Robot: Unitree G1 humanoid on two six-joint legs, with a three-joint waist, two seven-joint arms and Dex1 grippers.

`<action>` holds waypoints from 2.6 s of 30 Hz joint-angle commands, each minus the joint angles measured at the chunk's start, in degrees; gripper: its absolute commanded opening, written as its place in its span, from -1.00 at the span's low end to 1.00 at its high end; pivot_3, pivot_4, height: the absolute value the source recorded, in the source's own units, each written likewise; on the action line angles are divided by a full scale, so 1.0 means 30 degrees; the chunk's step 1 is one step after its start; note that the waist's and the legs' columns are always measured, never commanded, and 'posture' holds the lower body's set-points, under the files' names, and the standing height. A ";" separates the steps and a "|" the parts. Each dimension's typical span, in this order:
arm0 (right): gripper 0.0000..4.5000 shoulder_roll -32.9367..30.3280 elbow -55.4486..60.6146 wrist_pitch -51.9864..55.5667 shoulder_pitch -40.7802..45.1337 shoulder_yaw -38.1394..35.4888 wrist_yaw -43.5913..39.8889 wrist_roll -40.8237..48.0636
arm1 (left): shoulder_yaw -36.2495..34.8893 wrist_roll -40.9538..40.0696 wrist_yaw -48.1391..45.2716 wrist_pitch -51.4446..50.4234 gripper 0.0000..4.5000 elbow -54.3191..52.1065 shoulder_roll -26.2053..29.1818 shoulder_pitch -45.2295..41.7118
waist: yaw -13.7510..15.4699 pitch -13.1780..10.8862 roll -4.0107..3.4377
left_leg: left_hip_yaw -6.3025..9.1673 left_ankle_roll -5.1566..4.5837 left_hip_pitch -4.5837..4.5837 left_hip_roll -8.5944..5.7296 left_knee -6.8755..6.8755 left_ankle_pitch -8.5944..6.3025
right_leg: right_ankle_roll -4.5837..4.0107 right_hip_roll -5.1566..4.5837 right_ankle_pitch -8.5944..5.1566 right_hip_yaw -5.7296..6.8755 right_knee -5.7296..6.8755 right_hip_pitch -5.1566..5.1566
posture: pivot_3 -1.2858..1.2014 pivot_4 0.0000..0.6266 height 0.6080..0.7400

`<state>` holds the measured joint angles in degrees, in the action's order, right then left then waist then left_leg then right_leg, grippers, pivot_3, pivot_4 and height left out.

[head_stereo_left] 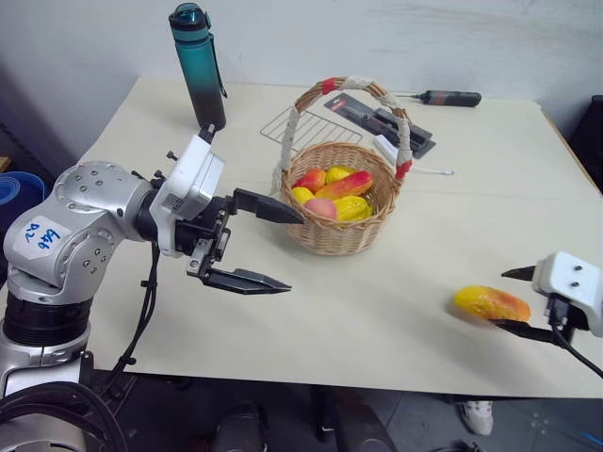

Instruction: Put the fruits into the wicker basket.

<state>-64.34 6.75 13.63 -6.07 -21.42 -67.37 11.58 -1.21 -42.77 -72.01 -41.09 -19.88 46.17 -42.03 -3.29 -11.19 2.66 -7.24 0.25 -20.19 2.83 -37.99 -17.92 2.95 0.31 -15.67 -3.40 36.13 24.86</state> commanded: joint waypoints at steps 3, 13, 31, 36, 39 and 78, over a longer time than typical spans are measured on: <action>1.00 -0.0394 -0.2452 -0.0365 0.1306 0.2661 0.0411 -0.1774 | -0.0673 -0.0626 0.0511 -0.0170 0.98 -0.0731 0.0294 -0.0201 | 0.0099 -0.0002 -0.0018 | 0.0002 0.0004 -0.0005 -0.0012 0.0001 0.0010 | -0.0008 -0.0013 -0.0005 0.0002 0.0009 0.0011 | 0.03 -0.52 1.00; 0.24 0.0007 -0.1742 0.1194 0.2508 0.2526 -0.0602 0.0635 | -0.0865 -0.0578 0.0913 -0.0119 1.00 -0.0643 0.0686 -0.0122 | 0.0005 0.0001 -0.0023 | 0.0002 0.0038 0.0012 -0.0009 -0.0013 0.0030 | -0.0015 -0.0012 -0.0014 0.0000 0.0101 0.0020 | 0.03 -0.52 1.00; 0.24 1.0206 0.1767 0.9412 1.7699 0.9993 0.9077 0.3905 | -0.2507 -0.0853 0.1876 -0.0342 1.00 -0.0611 0.1852 0.0655 | -0.0439 -0.0007 -0.0002 | 0.0047 0.0146 -0.0139 -0.0020 -0.0014 0.0084 | -0.0138 -0.0043 -0.0079 0.0034 0.0419 0.0325 | 0.03 -0.52 1.00; 0.40 1.1480 -0.0021 0.8825 1.8129 1.1006 1.0878 0.1503 | -0.2537 -0.0698 0.2060 -0.0096 1.00 -0.0505 0.1916 0.0725 | -0.0313 0.0004 0.0011 | 0.0071 0.0145 -0.0442 -0.0029 -0.0068 0.0086 | -0.0138 -0.0048 -0.0100 0.0031 0.0461 0.0604 | 0.03 -0.52 1.00; 0.80 1.1739 0.0982 0.9636 1.7917 1.0152 1.0986 0.2078 | -0.2593 -0.0835 0.2150 -0.0146 1.00 -0.0577 0.1879 0.0758 | -0.0317 0.0004 0.0011 | 0.0071 0.0144 -0.0443 -0.0014 -0.0052 0.0084 | -0.0135 -0.0043 -0.0101 0.0042 0.0458 0.0609 | 0.03 -0.52 1.00; -0.36 1.5099 -0.0023 0.7145 1.5227 0.5276 1.6618 0.2860 | -0.1726 0.0194 0.3062 0.0576 1.00 0.0624 0.0712 0.0237 | -0.0554 0.0004 0.0011 | 0.0074 0.0208 -0.0354 -0.0015 -0.0009 0.0169 | -0.0168 -0.0002 -0.0077 0.0003 0.0515 0.0575 | 0.03 -0.52 1.00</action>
<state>-18.50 5.05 36.40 39.54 -4.87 -16.88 20.24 -4.59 -41.63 -63.22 -40.05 -17.00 48.08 -41.18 -4.95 -11.18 2.69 -7.02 0.89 -21.24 2.78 -38.02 -17.40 2.44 0.30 -15.91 -3.39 37.71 26.58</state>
